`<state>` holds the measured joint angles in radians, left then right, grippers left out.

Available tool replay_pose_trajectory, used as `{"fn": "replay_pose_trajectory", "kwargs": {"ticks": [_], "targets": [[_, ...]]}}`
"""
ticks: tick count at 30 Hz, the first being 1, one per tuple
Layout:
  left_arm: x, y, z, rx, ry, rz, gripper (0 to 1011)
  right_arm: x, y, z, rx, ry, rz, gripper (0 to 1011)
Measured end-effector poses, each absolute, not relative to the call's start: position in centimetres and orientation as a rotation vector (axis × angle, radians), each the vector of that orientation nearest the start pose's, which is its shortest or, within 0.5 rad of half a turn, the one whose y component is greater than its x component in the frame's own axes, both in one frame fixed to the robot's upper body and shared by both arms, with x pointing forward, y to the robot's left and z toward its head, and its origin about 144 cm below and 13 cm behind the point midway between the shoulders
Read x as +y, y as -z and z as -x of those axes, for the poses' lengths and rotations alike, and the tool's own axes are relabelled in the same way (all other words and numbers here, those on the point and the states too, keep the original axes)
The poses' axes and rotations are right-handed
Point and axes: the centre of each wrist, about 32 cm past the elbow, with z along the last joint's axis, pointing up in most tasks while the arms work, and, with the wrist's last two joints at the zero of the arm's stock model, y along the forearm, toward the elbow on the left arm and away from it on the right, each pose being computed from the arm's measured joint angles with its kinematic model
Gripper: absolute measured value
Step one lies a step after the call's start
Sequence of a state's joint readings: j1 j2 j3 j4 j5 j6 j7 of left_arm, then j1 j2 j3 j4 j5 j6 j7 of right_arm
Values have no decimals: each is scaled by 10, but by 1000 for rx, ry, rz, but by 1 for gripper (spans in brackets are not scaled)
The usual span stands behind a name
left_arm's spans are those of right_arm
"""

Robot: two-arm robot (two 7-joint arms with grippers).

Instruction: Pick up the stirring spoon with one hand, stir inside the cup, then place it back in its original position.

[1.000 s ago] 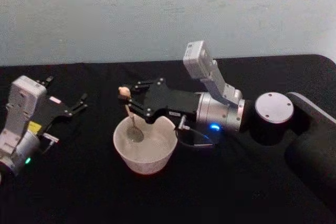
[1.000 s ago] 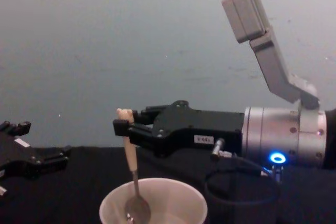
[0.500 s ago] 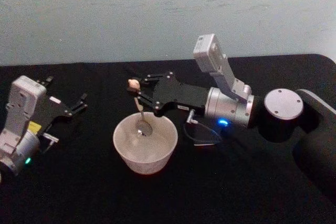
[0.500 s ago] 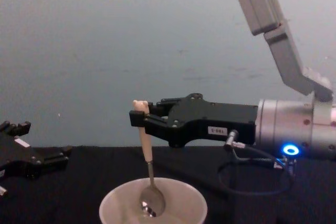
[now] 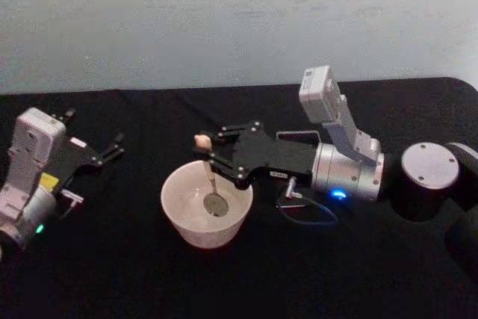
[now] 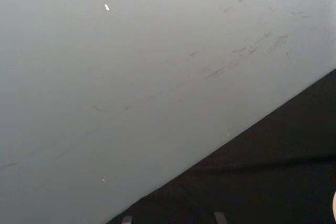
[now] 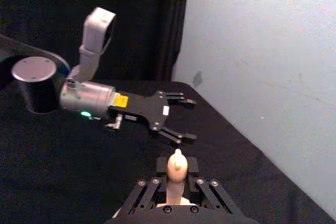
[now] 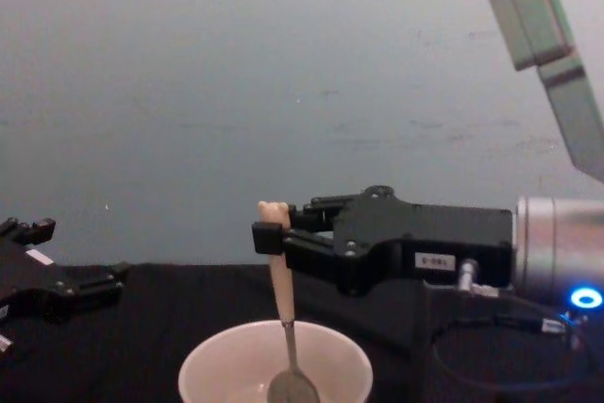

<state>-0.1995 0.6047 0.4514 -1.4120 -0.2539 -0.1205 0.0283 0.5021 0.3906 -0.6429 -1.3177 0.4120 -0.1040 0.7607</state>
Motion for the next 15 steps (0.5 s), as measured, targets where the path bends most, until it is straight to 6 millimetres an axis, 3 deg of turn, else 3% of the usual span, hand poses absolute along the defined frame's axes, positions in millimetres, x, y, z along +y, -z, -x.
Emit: {"fn": "replay_pose_trajectory", "kwargs": {"ticks": [15], "targets": [[310,-1140,-489,-285,-1248,-304,1001,-178,-1190,-553,-164,295,97,213]]}}
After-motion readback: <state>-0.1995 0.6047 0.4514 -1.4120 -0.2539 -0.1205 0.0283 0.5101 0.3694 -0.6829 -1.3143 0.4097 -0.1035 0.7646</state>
